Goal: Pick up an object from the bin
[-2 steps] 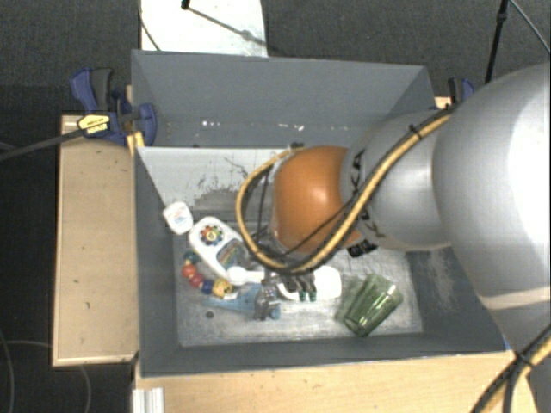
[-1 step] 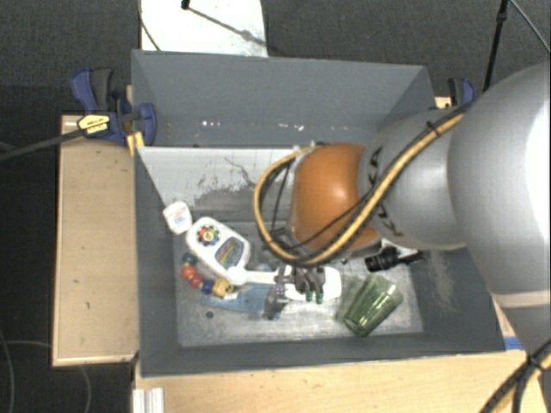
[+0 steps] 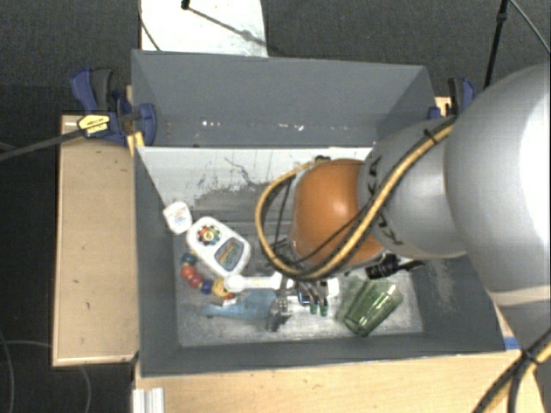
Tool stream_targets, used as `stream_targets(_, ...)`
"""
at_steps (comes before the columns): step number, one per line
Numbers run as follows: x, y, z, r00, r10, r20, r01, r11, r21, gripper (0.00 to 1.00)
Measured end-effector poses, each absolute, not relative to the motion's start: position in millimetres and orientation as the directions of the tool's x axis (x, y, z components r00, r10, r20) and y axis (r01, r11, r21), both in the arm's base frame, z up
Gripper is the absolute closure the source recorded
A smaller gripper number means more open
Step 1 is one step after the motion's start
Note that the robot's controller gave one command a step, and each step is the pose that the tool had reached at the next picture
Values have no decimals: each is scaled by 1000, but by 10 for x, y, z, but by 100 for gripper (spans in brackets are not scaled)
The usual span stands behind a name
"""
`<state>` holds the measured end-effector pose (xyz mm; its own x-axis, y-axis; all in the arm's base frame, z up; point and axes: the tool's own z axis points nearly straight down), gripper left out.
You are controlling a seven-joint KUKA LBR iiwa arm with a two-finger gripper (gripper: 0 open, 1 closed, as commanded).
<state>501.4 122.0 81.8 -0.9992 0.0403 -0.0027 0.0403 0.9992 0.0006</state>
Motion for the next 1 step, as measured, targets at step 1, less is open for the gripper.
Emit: stream_targets(1,4988,1184,737,-978,210,-4,210,978,7,100)
